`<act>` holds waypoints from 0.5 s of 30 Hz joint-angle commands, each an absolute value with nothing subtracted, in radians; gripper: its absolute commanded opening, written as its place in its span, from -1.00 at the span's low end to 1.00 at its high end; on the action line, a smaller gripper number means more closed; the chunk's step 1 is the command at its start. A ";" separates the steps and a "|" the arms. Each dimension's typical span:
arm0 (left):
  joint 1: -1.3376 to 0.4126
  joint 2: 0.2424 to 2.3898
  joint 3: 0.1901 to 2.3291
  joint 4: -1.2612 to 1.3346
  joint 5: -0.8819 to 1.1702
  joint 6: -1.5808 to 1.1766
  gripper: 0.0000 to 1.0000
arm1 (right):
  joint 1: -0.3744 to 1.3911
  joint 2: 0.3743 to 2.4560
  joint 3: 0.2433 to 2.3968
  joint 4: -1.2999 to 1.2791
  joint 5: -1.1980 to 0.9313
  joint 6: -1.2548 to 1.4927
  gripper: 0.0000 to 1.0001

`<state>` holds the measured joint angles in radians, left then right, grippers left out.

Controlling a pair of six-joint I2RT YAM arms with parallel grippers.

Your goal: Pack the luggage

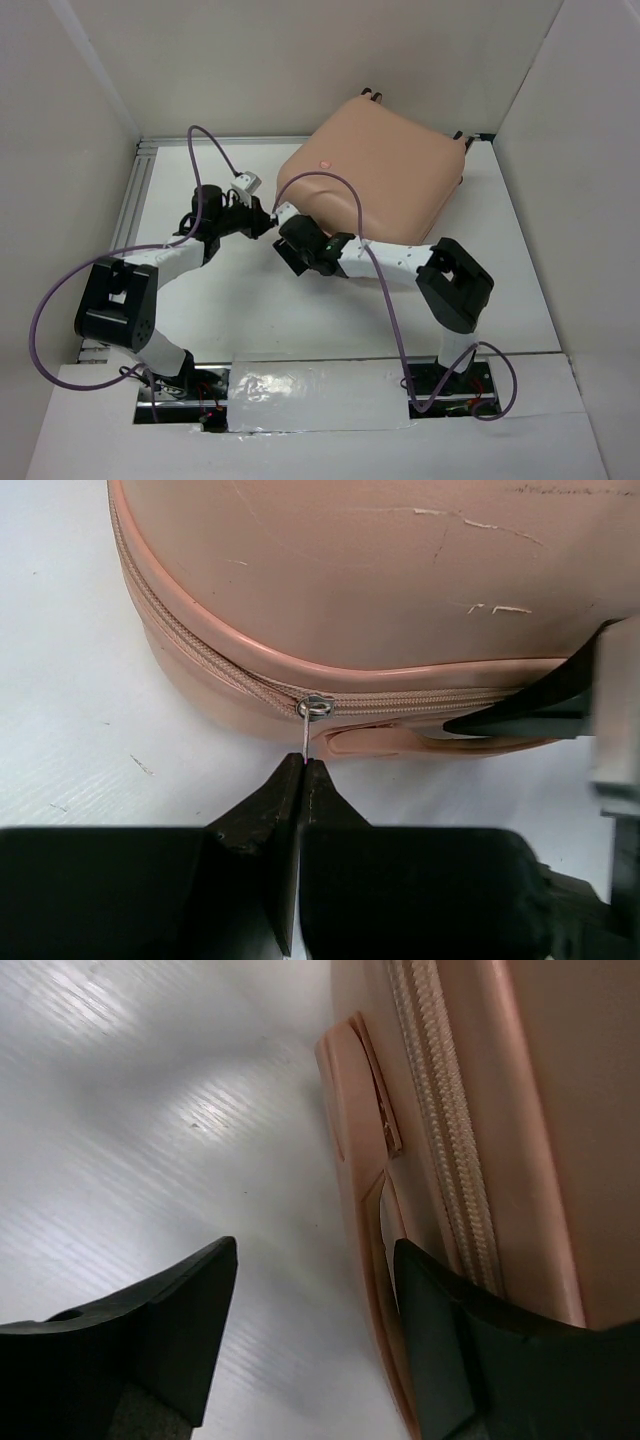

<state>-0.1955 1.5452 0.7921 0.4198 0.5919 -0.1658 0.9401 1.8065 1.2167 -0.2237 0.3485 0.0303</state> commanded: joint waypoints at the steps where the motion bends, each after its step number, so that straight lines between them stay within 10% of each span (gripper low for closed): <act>1: -0.157 1.559 0.796 0.449 0.581 -0.167 -1.00 | 0.943 1.841 1.210 -0.158 0.446 -0.001 0.40; 7: -0.147 1.568 0.805 0.460 0.614 -0.167 -1.00 | 0.925 1.875 1.170 -0.126 0.485 -0.037 0.10; 12: -0.135 1.577 0.814 0.460 0.614 -0.158 -1.00 | 0.916 1.843 1.114 -0.104 0.476 -0.037 -1.00; 15: -0.112 1.588 0.827 0.469 0.614 -0.149 -1.00 | 0.916 1.740 1.007 -0.048 0.391 -0.066 -1.00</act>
